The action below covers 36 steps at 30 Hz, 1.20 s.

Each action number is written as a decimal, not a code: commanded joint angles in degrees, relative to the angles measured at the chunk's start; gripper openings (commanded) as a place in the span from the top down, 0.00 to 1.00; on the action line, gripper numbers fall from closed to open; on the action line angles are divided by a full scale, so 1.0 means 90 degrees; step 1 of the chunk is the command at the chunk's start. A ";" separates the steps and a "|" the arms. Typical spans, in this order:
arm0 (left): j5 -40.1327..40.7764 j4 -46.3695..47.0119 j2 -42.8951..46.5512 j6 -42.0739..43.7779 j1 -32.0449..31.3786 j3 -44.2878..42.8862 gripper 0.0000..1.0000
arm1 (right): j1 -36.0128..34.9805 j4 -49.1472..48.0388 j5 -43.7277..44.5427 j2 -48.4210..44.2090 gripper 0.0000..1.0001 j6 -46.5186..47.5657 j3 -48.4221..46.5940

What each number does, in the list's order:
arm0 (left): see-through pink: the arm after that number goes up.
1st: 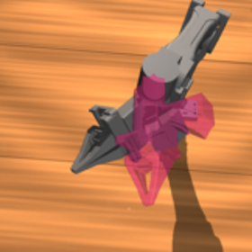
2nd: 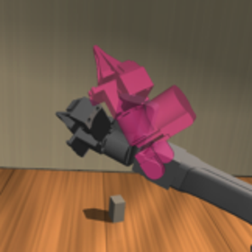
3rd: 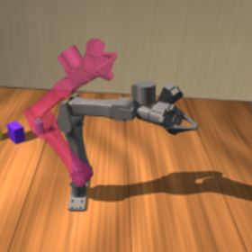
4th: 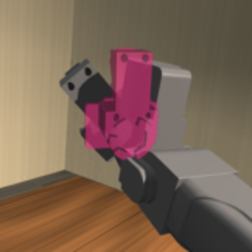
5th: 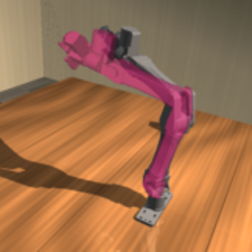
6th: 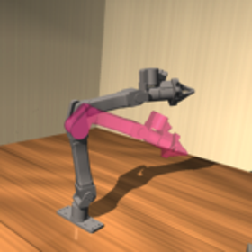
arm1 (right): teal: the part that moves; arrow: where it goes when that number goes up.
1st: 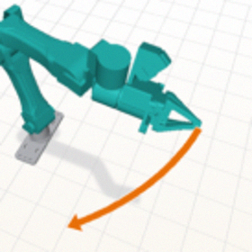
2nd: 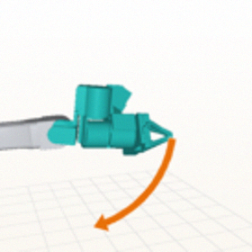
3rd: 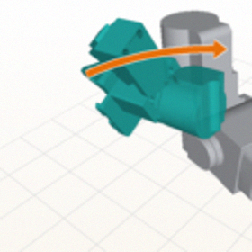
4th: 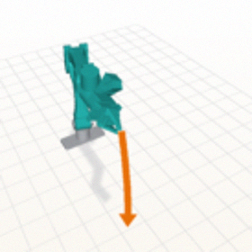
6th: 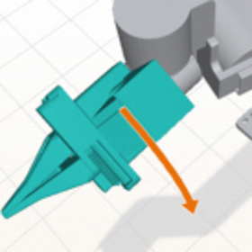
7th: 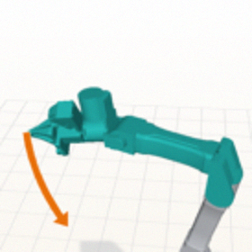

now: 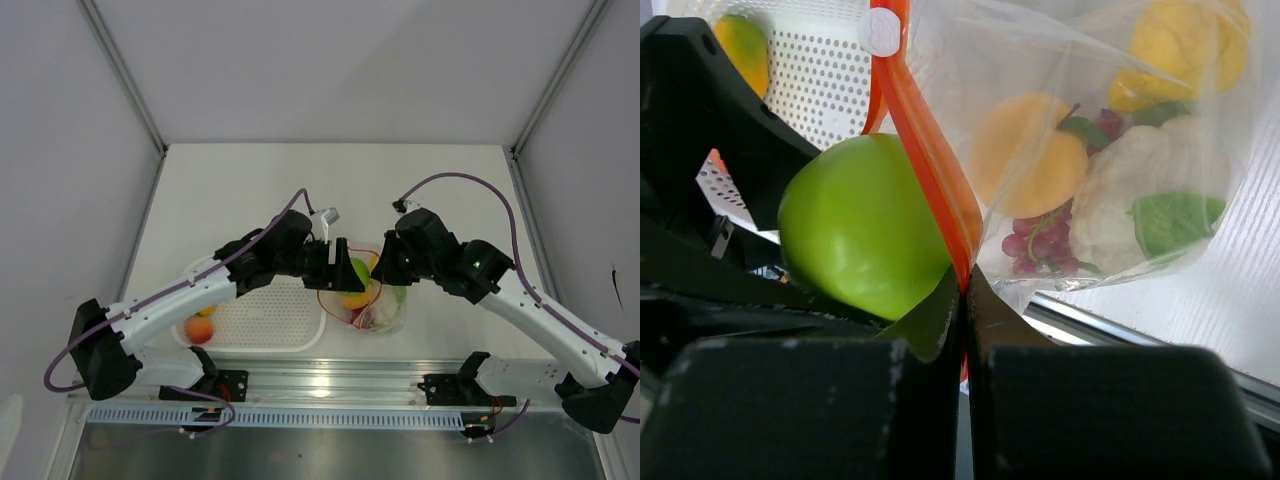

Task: Place the food in the zip-top bag and seal the zipper
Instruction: Place the fake fruit in the zipper food storage bag.

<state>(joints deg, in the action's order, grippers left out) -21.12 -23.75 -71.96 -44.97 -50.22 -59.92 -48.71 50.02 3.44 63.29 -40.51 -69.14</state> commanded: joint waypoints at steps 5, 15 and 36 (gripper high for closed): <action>0.0013 0.0090 -0.0363 -0.0023 -0.0084 -0.0227 0.95 | -0.0047 -0.0079 0.0047 -0.0225 1.00 -0.0079 -0.0296; -0.0074 0.0158 -0.0841 0.0026 -0.0114 -0.0431 0.89 | -0.0047 0.0018 0.0076 -0.0254 1.00 -0.0098 -0.0335; 0.0287 0.0558 -0.0696 0.0377 -0.0192 -0.0491 0.01 | -0.0047 0.0165 0.0243 -0.0430 1.00 -0.0098 -0.0335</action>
<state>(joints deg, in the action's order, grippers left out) -18.35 -22.37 -82.37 -43.94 -51.57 -65.19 -48.82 52.90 4.80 61.25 -40.56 -70.41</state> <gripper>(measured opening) 0.992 0.003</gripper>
